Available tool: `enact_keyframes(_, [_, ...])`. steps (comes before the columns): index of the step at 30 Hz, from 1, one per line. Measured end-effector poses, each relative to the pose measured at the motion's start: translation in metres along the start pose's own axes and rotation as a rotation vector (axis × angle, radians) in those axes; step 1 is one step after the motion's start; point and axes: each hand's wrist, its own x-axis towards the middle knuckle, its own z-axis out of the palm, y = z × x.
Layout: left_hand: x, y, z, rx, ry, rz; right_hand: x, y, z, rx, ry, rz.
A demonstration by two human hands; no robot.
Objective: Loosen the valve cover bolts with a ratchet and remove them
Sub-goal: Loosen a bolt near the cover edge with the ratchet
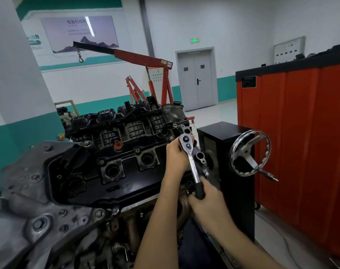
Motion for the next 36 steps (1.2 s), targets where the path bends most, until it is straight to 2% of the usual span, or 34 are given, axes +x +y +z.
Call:
enact_keyframes(3, [0.001,-0.001,-0.001,-0.019,0.01,0.0,0.0,-0.005,0.021,0.08,0.006,0.005])
enact_keyframes(6, [0.002,-0.001,-0.004,0.025,-0.03,-0.012,0.01,0.002,-0.015,-0.072,-0.078,-0.033])
enact_keyframes(9, [0.004,0.005,-0.006,0.098,-0.085,-0.026,0.043,-0.001,-0.08,-0.431,-0.187,-0.155])
enact_keyframes(12, [0.006,0.006,-0.009,0.121,-0.083,-0.005,0.084,-0.024,-0.121,-0.921,-0.191,-0.336])
enact_keyframes(14, [0.004,0.003,-0.012,0.098,-0.033,-0.024,0.092,-0.032,-0.121,-1.044,-0.158,-0.41])
enact_keyframes(16, [0.003,0.0,-0.011,0.055,-0.009,-0.049,0.077,-0.022,-0.109,-0.925,-0.116,-0.347])
enact_keyframes(19, [0.0,-0.002,-0.006,0.027,-0.008,-0.024,0.027,-0.004,-0.064,-0.425,-0.097,-0.116])
enact_keyframes(21, [-0.001,-0.001,-0.001,0.003,0.007,-0.008,0.006,-0.002,-0.021,-0.141,-0.04,-0.035])
enact_keyframes(23, [0.003,-0.002,0.001,0.013,0.057,-0.014,-0.003,-0.007,0.016,0.006,-0.002,-0.014])
enact_keyframes(25, [0.006,-0.002,0.001,0.051,0.096,-0.034,-0.003,-0.01,0.027,0.044,0.003,-0.015])
enact_keyframes(28, [0.007,-0.005,-0.004,0.045,0.012,-0.033,0.008,-0.003,-0.007,-0.102,-0.079,-0.032])
enact_keyframes(31, [0.01,0.001,-0.011,0.092,-0.115,-0.037,0.038,-0.003,-0.069,-0.423,-0.205,-0.1])
enact_keyframes(34, [0.013,0.006,-0.012,0.145,-0.112,-0.046,0.076,-0.02,-0.108,-0.948,-0.134,-0.293])
enact_keyframes(36, [0.01,0.006,-0.011,0.109,-0.053,-0.078,0.078,-0.019,-0.106,-0.989,-0.068,-0.339])
